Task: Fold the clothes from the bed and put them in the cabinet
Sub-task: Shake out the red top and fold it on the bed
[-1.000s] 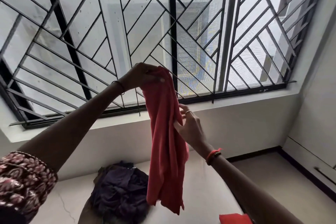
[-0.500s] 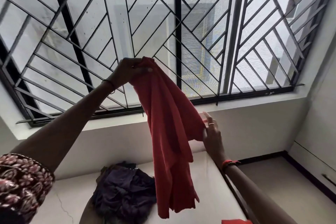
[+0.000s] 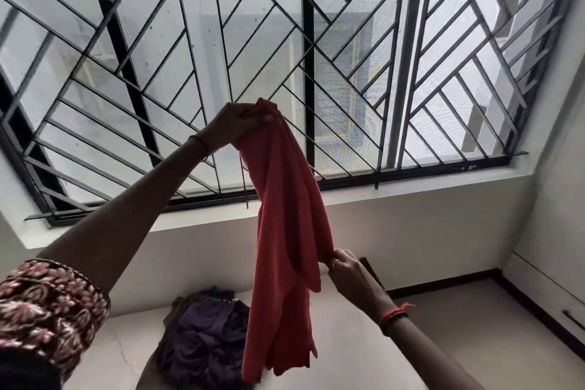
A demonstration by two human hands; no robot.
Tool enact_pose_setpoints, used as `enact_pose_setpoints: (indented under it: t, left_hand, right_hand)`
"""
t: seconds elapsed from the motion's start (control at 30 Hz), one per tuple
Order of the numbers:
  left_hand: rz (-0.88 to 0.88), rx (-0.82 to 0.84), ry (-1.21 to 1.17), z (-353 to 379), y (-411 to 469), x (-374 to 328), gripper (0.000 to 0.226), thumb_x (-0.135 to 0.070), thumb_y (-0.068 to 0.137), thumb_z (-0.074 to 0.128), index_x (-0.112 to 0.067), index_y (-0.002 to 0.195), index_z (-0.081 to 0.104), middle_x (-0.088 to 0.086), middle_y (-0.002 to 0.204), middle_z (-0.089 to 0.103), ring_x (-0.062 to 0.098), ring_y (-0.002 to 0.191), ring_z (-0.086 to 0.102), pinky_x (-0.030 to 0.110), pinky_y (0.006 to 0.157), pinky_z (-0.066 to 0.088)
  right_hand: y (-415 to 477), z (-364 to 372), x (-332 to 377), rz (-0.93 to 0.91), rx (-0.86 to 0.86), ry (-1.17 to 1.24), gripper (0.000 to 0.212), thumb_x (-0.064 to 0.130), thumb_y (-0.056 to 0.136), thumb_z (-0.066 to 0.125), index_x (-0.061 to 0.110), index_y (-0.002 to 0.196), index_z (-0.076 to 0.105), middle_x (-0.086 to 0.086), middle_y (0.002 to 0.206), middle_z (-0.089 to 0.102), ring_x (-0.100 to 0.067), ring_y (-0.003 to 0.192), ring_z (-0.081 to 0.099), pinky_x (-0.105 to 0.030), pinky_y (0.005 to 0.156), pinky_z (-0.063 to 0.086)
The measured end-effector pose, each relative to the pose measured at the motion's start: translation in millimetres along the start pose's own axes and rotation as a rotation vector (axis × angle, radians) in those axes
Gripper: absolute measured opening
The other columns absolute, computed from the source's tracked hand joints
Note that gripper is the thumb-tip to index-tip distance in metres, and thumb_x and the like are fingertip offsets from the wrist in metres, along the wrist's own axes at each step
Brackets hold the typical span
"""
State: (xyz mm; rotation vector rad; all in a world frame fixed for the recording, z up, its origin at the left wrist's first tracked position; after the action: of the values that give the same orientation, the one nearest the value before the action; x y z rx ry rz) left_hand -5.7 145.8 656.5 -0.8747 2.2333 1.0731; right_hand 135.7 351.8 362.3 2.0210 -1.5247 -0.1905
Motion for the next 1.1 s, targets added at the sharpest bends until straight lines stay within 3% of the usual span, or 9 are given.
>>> enact_pose_setpoints:
  t: [0.07, 0.17, 0.23, 0.37, 0.47, 0.7, 0.83, 0.93, 1.1]
  left_hand:
    - [-0.002, -0.002, -0.027, -1, 1, 2, 0.014, -0.025, 0.086, 0.067, -0.016, 0.096, 0.069, 0.000, 0.080, 0.061, -0.003, 0.066, 0.052, 0.016, 0.064, 0.045]
    - [-0.009, -0.002, -0.081, -5, 2, 4, 0.019, -0.025, 0.086, 0.068, -0.016, 0.103, 0.070, 0.002, 0.092, 0.067, 0.006, 0.084, 0.057, 0.025, 0.082, 0.049]
    - [-0.014, -0.004, -0.087, -5, 0, 1, 0.017, -0.024, 0.087, 0.067, -0.017, 0.102, 0.070, -0.006, 0.083, 0.068, 0.002, 0.078, 0.059, 0.023, 0.079, 0.050]
    - [-0.049, -0.024, -0.052, -6, -3, 5, 0.024, -0.027, 0.086, 0.067, -0.008, 0.101, 0.069, 0.007, 0.088, 0.062, 0.013, 0.078, 0.056, 0.029, 0.074, 0.048]
    - [-0.070, -0.049, -0.053, -8, -5, 11, 0.006, -0.028, 0.087, 0.067, -0.022, 0.089, 0.068, 0.001, 0.080, 0.064, -0.002, 0.065, 0.057, 0.014, 0.062, 0.049]
    - [-0.135, -0.074, -0.013, -36, -23, 39, 0.006, -0.028, 0.086, 0.067, -0.033, 0.084, 0.067, -0.013, 0.071, 0.067, -0.002, 0.066, 0.058, 0.016, 0.064, 0.049]
    - [-0.178, -0.027, 0.024, -47, -46, 62, 0.008, -0.025, 0.087, 0.066, -0.031, 0.090, 0.070, 0.000, 0.088, 0.068, 0.008, 0.079, 0.058, 0.013, 0.062, 0.049]
    - [-0.212, -0.030, 0.048, -41, -62, 76, 0.020, -0.021, 0.087, 0.066, -0.040, 0.081, 0.068, -0.021, 0.062, 0.066, -0.007, 0.058, 0.056, 0.009, 0.056, 0.048]
    - [-0.179, -0.108, 0.070, -34, -78, 91, 0.034, -0.028, 0.087, 0.066, -0.061, 0.080, 0.065, -0.024, 0.071, 0.067, -0.006, 0.076, 0.057, 0.024, 0.081, 0.047]
  right_hand:
    - [-1, -6, 17, 0.064, -0.070, 0.022, 0.021, 0.025, 0.087, 0.056, 0.015, 0.103, 0.067, 0.004, 0.103, 0.064, -0.019, 0.090, 0.059, -0.039, 0.077, 0.052]
    - [-1, -6, 28, 0.205, -0.019, 0.050, 0.071, 0.074, 0.085, 0.036, 0.023, 0.130, 0.056, 0.013, 0.124, 0.058, -0.012, 0.106, 0.055, -0.034, 0.089, 0.046]
    - [0, -1, 32, 0.208, 0.014, 0.026, 0.086, 0.083, 0.078, 0.034, 0.022, 0.137, 0.049, 0.011, 0.129, 0.055, -0.012, 0.110, 0.055, -0.031, 0.090, 0.045]
    - [4, 11, 27, 0.261, 0.014, 0.047, 0.053, 0.045, 0.083, 0.061, 0.014, 0.126, 0.058, 0.005, 0.132, 0.055, -0.020, 0.113, 0.054, -0.031, 0.090, 0.046]
    - [7, 17, 22, 0.231, -0.038, 0.134, 0.020, 0.015, 0.088, 0.057, 0.007, 0.103, 0.068, 0.000, 0.123, 0.062, -0.023, 0.107, 0.058, -0.033, 0.085, 0.051]
    - [9, -20, -23, 0.207, -0.026, 0.321, 0.025, 0.028, 0.089, 0.058, 0.007, 0.089, 0.072, -0.003, 0.102, 0.072, -0.009, 0.087, 0.065, -0.015, 0.071, 0.045]
    - [17, -66, -53, 0.246, -0.043, 0.300, 0.020, 0.016, 0.080, 0.066, -0.002, 0.085, 0.074, -0.008, 0.080, 0.072, 0.005, 0.079, 0.054, -0.004, 0.060, 0.036]
    - [29, -94, -68, 0.246, -0.020, 0.233, 0.016, 0.017, 0.078, 0.069, 0.004, 0.080, 0.076, -0.010, 0.072, 0.072, 0.005, 0.074, 0.053, -0.002, 0.054, 0.032]
    - [44, -118, -74, 0.259, -0.036, 0.201, 0.012, 0.005, 0.081, 0.072, 0.001, 0.091, 0.075, -0.015, 0.074, 0.072, 0.013, 0.070, 0.058, -0.003, 0.054, 0.037]
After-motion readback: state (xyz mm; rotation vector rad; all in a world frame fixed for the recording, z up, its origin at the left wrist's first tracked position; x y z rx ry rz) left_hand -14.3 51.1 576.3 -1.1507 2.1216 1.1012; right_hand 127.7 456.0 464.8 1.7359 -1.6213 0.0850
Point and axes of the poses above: each hand's wrist, its own y-axis towards the middle knuckle, its own z-axis out of the palm, x = y × z, the point moved 3 cm from there along y, towards the middle knuckle
